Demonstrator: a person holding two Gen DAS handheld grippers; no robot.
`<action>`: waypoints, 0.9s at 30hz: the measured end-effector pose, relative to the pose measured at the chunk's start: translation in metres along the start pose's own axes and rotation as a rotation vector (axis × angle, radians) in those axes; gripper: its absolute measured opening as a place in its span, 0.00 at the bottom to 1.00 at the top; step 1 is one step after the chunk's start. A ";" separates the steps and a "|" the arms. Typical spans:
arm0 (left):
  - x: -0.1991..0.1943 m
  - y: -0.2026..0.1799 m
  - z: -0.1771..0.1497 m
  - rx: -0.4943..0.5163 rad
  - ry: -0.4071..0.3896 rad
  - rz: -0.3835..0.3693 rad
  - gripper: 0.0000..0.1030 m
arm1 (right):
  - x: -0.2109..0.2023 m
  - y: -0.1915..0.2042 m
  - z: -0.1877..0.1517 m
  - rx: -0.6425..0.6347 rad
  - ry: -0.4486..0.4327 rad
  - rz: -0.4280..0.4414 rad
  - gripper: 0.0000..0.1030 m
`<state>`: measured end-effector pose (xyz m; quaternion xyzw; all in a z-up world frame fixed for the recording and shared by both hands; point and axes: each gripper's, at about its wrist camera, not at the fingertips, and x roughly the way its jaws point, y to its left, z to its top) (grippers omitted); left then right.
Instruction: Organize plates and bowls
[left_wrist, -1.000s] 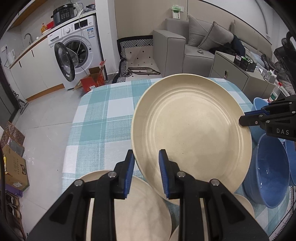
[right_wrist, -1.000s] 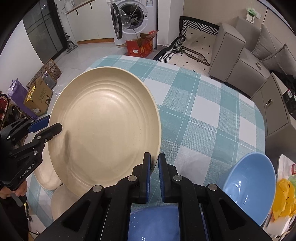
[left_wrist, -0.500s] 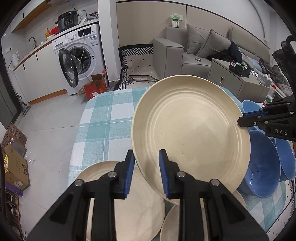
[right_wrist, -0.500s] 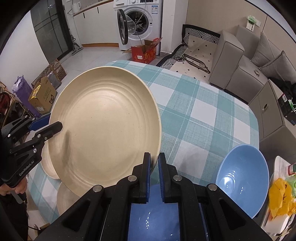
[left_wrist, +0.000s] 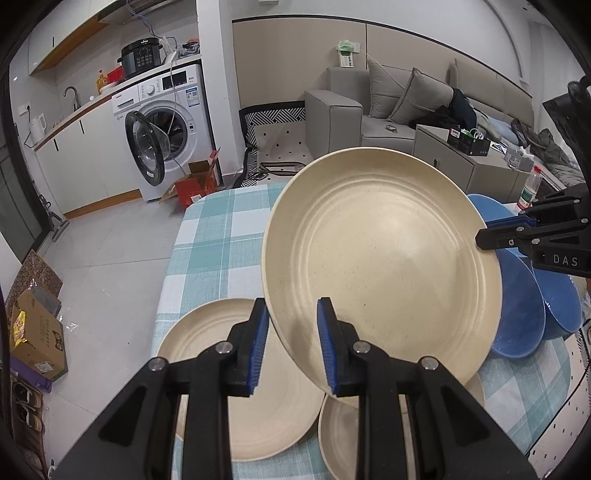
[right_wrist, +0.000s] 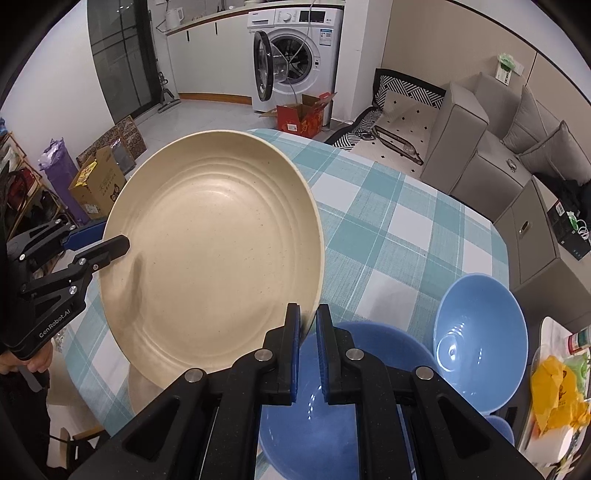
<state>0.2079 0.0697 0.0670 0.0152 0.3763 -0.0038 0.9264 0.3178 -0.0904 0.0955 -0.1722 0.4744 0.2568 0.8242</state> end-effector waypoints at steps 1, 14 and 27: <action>-0.003 -0.001 -0.002 0.005 -0.003 0.001 0.24 | -0.002 0.002 -0.003 -0.003 -0.002 -0.001 0.09; -0.025 -0.011 -0.029 0.043 0.002 -0.002 0.24 | -0.015 0.015 -0.033 -0.031 -0.001 -0.010 0.09; -0.039 -0.018 -0.054 0.057 0.010 -0.007 0.24 | -0.018 0.031 -0.062 -0.054 0.007 -0.006 0.09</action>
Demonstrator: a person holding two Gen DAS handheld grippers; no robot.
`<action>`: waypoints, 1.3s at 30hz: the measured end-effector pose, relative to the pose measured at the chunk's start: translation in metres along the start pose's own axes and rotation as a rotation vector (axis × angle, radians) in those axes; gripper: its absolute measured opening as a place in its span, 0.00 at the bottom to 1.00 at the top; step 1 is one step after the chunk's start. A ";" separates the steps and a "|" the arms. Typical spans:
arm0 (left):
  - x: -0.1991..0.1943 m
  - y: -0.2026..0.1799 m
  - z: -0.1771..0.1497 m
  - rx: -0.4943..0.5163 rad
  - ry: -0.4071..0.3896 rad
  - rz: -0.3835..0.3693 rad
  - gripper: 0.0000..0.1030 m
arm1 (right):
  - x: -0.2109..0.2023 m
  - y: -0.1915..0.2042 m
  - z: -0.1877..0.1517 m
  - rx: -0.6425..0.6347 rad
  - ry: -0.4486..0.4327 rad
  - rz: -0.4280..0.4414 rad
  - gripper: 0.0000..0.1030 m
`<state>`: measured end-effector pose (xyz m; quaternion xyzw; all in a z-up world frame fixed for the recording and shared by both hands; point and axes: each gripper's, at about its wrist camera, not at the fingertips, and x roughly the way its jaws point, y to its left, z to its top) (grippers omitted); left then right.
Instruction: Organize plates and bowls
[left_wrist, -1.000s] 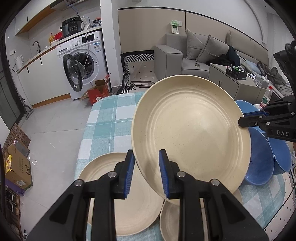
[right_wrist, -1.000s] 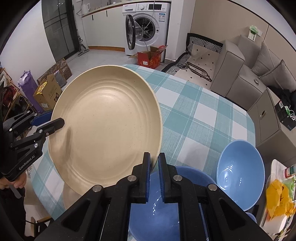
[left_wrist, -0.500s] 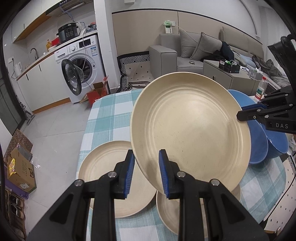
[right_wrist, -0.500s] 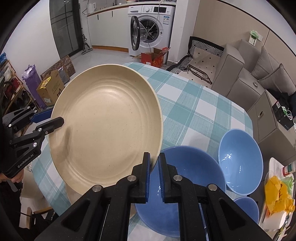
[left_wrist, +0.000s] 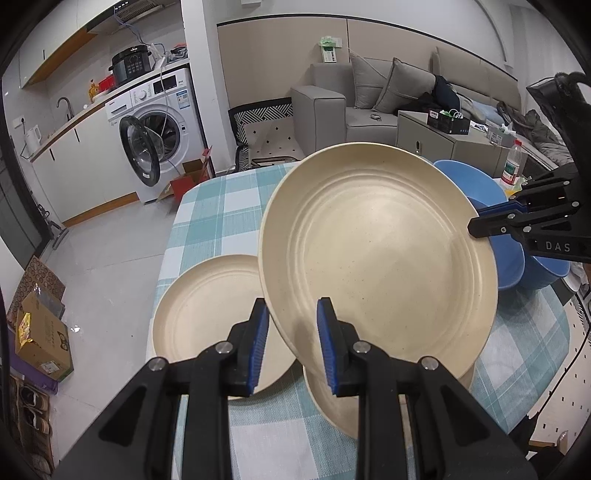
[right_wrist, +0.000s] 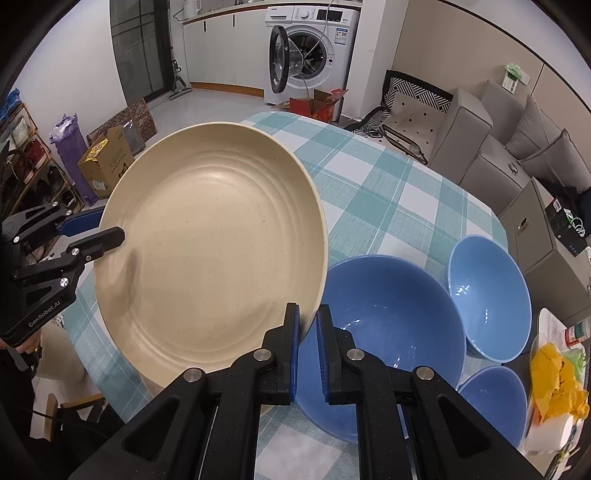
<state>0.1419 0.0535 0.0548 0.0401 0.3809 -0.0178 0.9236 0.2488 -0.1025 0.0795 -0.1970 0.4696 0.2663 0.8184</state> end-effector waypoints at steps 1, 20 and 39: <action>0.000 0.000 -0.002 0.000 0.002 0.001 0.24 | 0.000 0.002 -0.002 -0.005 0.001 0.000 0.09; -0.004 0.003 -0.045 -0.015 0.045 0.000 0.24 | 0.013 0.036 -0.033 -0.061 0.052 0.018 0.10; 0.010 0.002 -0.056 -0.018 0.092 -0.011 0.24 | 0.033 0.045 -0.049 -0.072 0.090 0.010 0.10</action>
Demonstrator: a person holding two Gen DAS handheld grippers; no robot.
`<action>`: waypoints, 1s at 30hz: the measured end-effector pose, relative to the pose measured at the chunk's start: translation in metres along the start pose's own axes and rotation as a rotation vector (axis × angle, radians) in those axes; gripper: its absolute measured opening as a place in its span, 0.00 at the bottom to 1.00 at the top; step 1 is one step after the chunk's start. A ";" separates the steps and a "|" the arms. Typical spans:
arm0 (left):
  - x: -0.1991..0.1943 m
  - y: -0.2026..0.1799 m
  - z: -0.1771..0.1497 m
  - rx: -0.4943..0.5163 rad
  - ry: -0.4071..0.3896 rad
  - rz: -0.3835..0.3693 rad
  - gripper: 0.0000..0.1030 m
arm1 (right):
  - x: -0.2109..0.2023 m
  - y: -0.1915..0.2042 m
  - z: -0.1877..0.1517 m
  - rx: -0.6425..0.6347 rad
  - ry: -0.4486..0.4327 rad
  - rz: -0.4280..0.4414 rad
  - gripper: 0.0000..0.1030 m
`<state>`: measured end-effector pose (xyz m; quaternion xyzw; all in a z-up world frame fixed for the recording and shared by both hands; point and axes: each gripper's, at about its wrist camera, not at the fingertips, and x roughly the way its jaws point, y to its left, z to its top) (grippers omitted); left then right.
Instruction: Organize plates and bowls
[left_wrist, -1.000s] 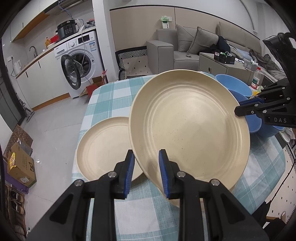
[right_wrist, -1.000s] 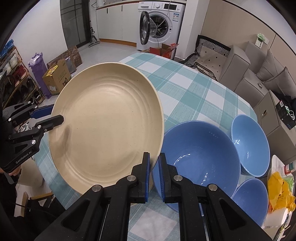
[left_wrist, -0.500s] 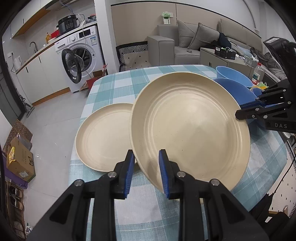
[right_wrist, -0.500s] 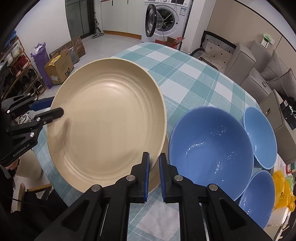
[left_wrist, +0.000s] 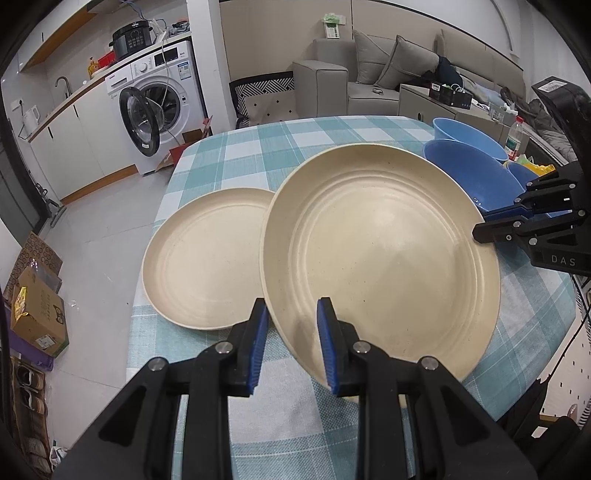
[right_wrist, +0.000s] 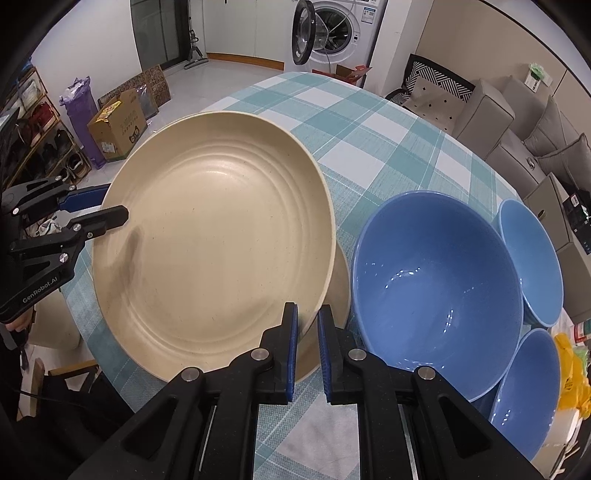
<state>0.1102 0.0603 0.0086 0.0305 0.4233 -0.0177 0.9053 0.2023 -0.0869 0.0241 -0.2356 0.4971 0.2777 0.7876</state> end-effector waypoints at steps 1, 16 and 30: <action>0.002 -0.001 0.000 0.002 0.004 0.000 0.24 | 0.001 0.000 -0.001 -0.002 0.000 -0.005 0.10; 0.023 -0.004 0.004 0.016 0.043 -0.003 0.24 | 0.010 0.009 -0.007 -0.035 0.006 -0.120 0.11; 0.028 -0.011 0.007 0.067 0.056 0.021 0.24 | 0.018 0.012 -0.011 -0.064 0.035 -0.161 0.13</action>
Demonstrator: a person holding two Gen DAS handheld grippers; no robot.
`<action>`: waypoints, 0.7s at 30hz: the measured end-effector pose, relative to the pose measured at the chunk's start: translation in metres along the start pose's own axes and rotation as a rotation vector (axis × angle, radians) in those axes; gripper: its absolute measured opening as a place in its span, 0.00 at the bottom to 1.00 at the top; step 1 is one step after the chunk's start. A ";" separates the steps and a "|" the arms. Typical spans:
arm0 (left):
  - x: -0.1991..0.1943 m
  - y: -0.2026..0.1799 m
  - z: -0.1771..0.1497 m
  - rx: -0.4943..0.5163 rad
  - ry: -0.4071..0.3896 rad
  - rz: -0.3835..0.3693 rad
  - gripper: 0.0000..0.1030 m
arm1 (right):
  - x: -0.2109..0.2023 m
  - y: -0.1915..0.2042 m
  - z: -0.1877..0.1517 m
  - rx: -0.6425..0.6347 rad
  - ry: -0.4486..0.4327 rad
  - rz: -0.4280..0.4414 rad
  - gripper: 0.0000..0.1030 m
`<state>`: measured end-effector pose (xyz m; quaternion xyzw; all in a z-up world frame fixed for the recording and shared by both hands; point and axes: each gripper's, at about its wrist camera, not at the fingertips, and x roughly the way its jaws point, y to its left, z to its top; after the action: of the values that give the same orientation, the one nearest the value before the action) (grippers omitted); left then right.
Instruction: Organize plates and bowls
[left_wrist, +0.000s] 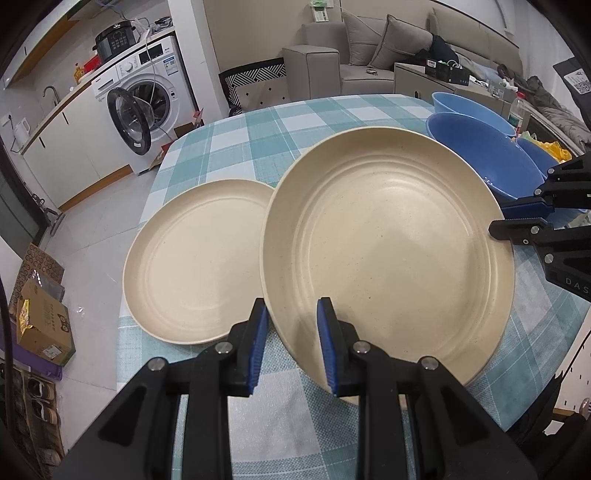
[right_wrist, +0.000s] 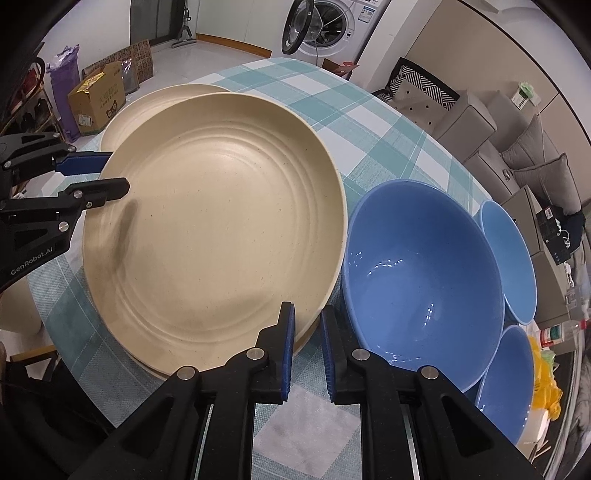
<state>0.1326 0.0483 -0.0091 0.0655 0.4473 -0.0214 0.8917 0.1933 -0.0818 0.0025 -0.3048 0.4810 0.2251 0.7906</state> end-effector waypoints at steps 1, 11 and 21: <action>0.000 0.000 0.000 0.004 0.001 0.000 0.24 | -0.001 0.001 -0.001 0.001 0.000 -0.001 0.13; 0.005 0.000 0.001 0.002 0.013 -0.004 0.24 | 0.012 0.008 -0.005 -0.016 0.043 -0.004 0.15; 0.011 -0.007 0.003 0.026 0.024 -0.024 0.25 | 0.018 0.014 -0.008 -0.053 0.063 0.009 0.17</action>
<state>0.1406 0.0409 -0.0170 0.0720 0.4586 -0.0374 0.8849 0.1871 -0.0761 -0.0199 -0.3304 0.5008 0.2315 0.7658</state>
